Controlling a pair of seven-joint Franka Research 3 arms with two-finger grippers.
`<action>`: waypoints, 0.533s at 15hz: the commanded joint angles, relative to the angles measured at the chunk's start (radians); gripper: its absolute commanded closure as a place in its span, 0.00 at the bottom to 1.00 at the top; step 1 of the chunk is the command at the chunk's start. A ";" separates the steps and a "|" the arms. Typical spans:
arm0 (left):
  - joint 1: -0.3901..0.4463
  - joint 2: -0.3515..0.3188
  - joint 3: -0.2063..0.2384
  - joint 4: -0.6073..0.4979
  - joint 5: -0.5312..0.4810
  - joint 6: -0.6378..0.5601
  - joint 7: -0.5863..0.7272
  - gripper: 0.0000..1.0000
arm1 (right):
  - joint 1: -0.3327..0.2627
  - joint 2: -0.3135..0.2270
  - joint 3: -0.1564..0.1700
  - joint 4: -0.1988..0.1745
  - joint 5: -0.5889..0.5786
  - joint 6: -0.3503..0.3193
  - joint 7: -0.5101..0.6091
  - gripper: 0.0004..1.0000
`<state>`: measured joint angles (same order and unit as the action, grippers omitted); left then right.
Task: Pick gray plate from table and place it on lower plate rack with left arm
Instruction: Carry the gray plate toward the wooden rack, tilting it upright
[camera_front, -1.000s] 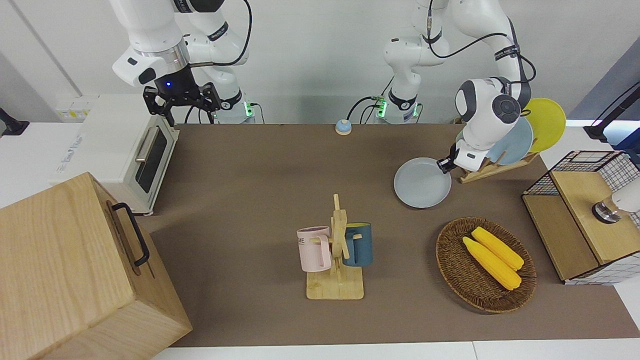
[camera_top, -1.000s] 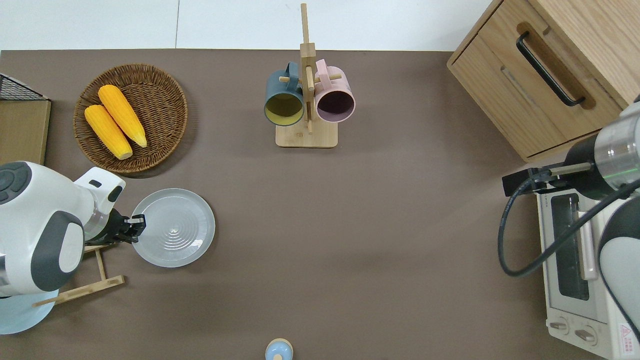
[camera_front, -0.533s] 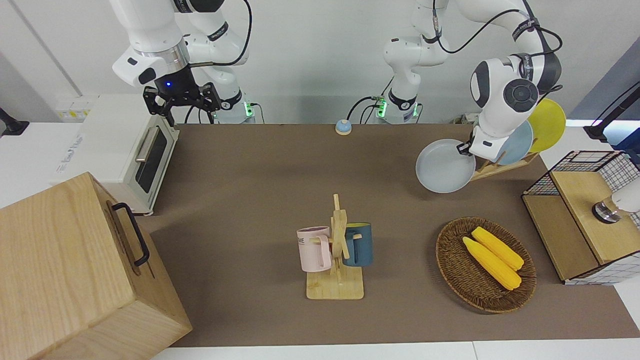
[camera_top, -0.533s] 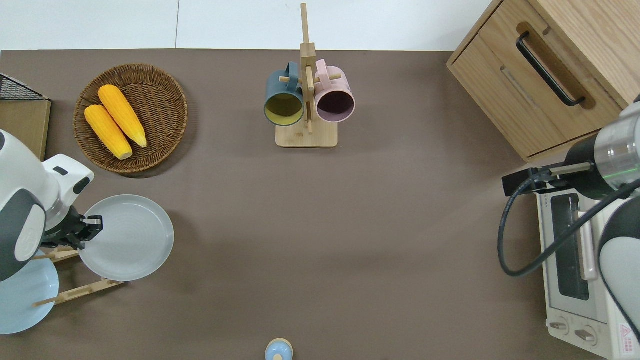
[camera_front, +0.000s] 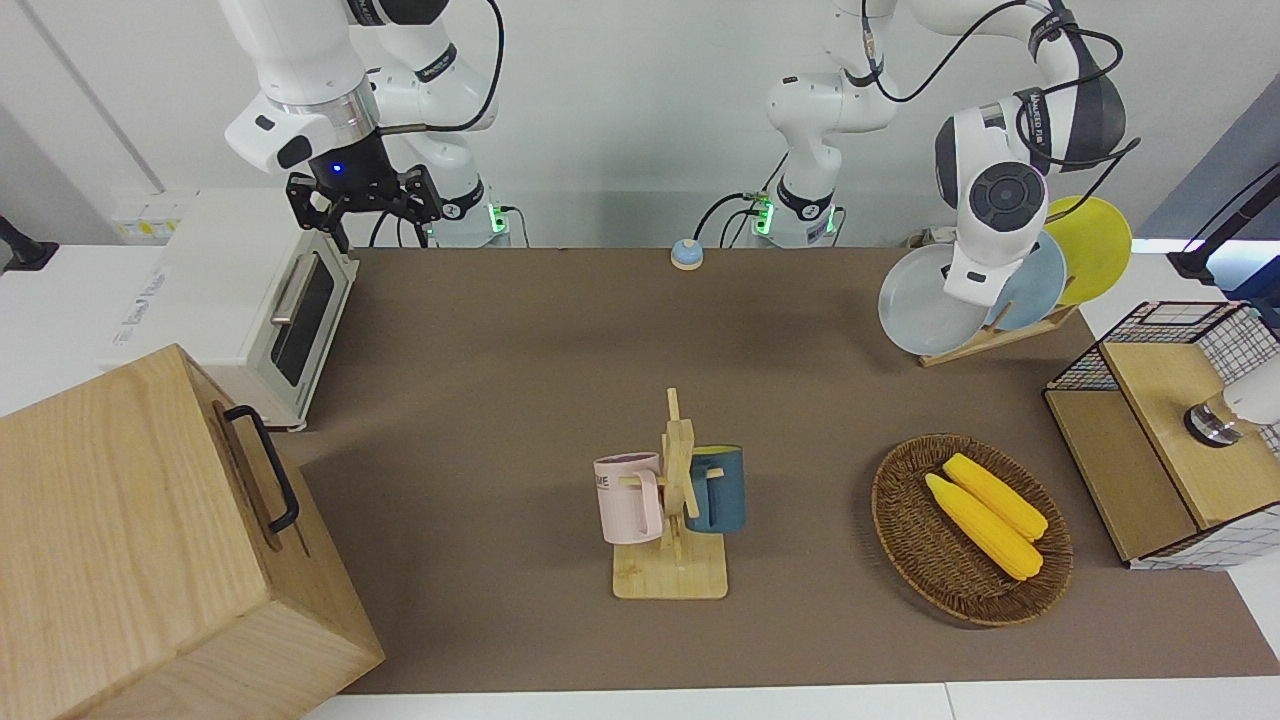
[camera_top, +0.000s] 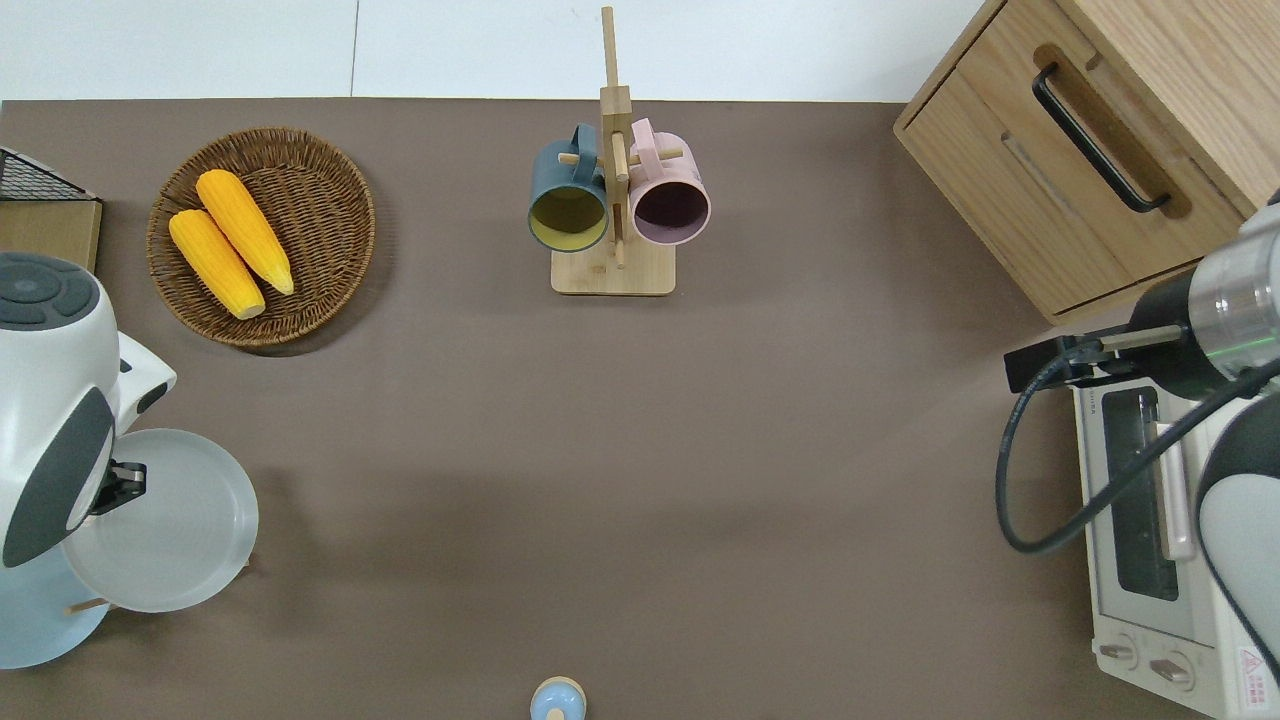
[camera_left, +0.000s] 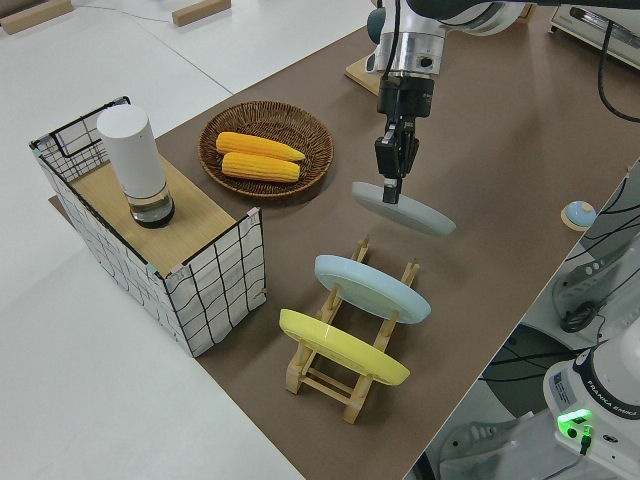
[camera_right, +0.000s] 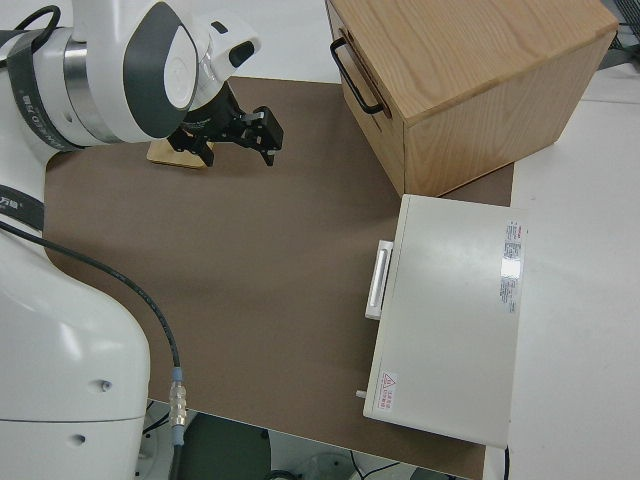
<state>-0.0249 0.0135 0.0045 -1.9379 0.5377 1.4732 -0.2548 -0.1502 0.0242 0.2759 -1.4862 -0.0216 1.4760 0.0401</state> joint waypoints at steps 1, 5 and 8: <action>-0.024 0.008 -0.020 0.001 0.117 -0.077 -0.003 1.00 | -0.019 -0.001 0.017 0.009 -0.001 -0.014 0.012 0.02; -0.027 0.022 -0.023 -0.009 0.172 -0.114 -0.014 1.00 | -0.019 -0.003 0.017 0.009 -0.001 -0.014 0.012 0.02; -0.039 0.034 -0.023 -0.030 0.220 -0.122 -0.050 1.00 | -0.019 -0.003 0.017 0.009 -0.001 -0.014 0.012 0.02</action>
<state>-0.0421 0.0356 -0.0218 -1.9452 0.7006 1.3727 -0.2586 -0.1502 0.0242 0.2759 -1.4862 -0.0216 1.4760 0.0401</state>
